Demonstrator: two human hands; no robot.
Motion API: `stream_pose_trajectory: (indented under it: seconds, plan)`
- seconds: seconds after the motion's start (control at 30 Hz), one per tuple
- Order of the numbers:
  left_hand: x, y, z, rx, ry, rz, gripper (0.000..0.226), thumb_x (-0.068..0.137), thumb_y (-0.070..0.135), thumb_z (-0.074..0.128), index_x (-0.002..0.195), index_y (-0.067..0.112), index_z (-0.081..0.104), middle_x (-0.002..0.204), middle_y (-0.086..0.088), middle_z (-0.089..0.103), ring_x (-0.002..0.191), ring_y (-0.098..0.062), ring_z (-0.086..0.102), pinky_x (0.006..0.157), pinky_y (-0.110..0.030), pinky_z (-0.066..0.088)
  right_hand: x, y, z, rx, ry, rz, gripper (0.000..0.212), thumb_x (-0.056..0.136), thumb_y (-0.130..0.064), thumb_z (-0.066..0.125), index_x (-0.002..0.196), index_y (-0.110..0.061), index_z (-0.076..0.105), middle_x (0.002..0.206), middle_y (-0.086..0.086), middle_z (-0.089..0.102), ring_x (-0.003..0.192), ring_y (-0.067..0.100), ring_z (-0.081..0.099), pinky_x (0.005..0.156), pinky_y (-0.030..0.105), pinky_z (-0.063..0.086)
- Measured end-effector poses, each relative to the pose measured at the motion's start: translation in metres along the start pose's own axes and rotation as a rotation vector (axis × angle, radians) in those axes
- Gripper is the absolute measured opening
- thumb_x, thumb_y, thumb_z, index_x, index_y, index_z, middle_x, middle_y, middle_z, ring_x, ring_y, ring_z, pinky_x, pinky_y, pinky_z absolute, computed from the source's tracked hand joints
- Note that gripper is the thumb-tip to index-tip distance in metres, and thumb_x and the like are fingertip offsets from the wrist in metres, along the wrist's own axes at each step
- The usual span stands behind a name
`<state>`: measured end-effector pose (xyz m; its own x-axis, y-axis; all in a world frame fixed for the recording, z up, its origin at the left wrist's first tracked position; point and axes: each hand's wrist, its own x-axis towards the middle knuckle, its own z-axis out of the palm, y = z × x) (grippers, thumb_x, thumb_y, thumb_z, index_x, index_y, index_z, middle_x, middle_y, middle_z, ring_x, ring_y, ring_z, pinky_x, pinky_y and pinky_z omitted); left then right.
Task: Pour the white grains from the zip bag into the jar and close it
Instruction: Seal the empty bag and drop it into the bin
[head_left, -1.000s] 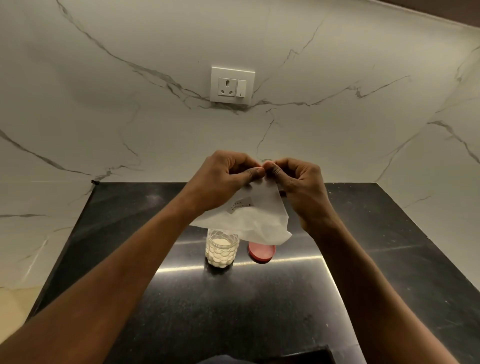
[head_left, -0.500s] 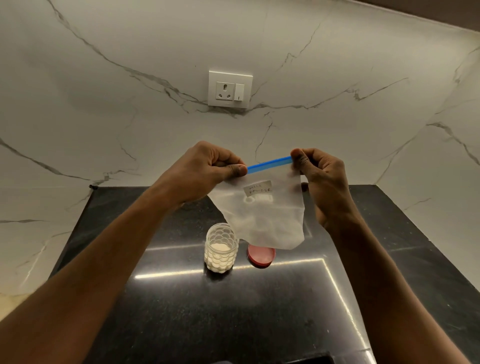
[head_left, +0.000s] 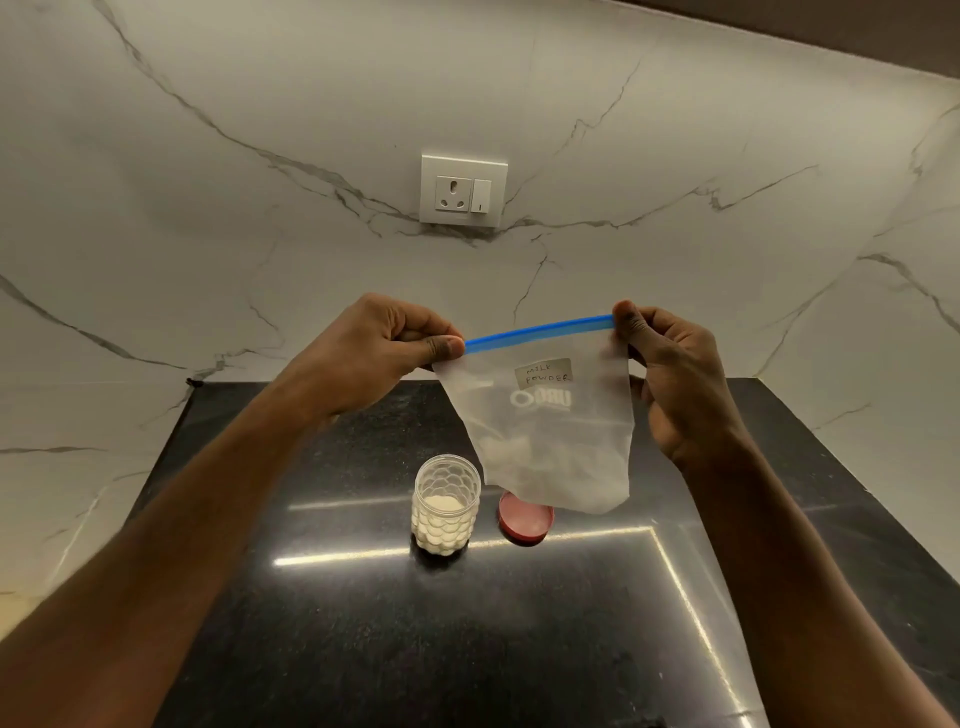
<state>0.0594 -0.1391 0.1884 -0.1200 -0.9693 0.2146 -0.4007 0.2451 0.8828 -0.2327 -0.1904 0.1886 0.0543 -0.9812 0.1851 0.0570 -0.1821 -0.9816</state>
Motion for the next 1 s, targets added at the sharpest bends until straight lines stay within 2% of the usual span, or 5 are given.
stream_pose_trajectory:
  seconds: [0.2, 0.4, 0.57, 0.77, 1.0]
  plan:
    - [-0.012, -0.018, 0.021, -0.435, -0.039, -0.074, 0.058, 0.083, 0.028, 0.082, 0.136, 0.019, 0.060, 0.119, -0.005, 0.080, 0.111, -0.018, 0.076, 0.090, -0.025, 0.061, 0.001, 0.004, 0.001, 0.215, 0.024, 0.197, 0.025, 0.093, -0.035, 0.071, 0.094, -0.011, 0.076, 0.081, 0.003, 0.075, 0.075, 0.016, 0.074, 0.060, 0.036, 0.063]
    - [-0.025, -0.039, 0.059, -0.469, 0.034, -0.234, 0.029, 0.091, 0.019, 0.079, 0.120, 0.018, 0.077, 0.111, -0.004, 0.082, 0.104, -0.021, 0.079, 0.082, -0.033, 0.066, -0.004, 0.031, 0.003, 0.305, -0.032, 0.331, 0.051, 0.098, -0.046, 0.065, 0.126, -0.004, 0.072, 0.125, 0.020, 0.073, 0.106, 0.031, 0.073, 0.094, 0.052, 0.061]
    - [-0.026, -0.046, 0.056, -0.595, 0.121, -0.294, 0.026, 0.097, 0.009, 0.069, 0.121, 0.017, 0.075, 0.112, -0.006, 0.081, 0.102, -0.021, 0.078, 0.078, -0.032, 0.065, -0.035, 0.061, -0.001, 0.082, -0.437, 0.381, 0.050, 0.089, -0.040, 0.077, 0.134, -0.021, 0.067, 0.130, 0.013, 0.073, 0.116, 0.032, 0.073, 0.082, 0.048, 0.063]
    - [-0.027, -0.054, 0.055, -0.600, 0.002, -0.325, 0.041, 0.101, 0.002, 0.063, 0.135, 0.024, 0.064, 0.120, -0.006, 0.078, 0.107, -0.028, 0.077, 0.081, -0.042, 0.066, -0.043, 0.070, -0.001, 0.067, -0.333, 0.351, 0.048, 0.080, -0.018, 0.080, 0.126, -0.014, 0.068, 0.122, 0.016, 0.076, 0.109, 0.038, 0.074, 0.089, 0.056, 0.063]
    - [-0.031, -0.066, 0.054, -0.636, -0.035, -0.370, 0.043, 0.090, 0.017, 0.077, 0.131, 0.021, 0.067, 0.120, -0.008, 0.079, 0.106, -0.028, 0.078, 0.077, -0.038, 0.066, -0.045, 0.080, -0.005, 0.202, -0.235, 0.356, 0.038, 0.081, -0.006, 0.075, 0.119, -0.009, 0.074, 0.123, 0.016, 0.076, 0.108, 0.035, 0.075, 0.080, 0.041, 0.065]
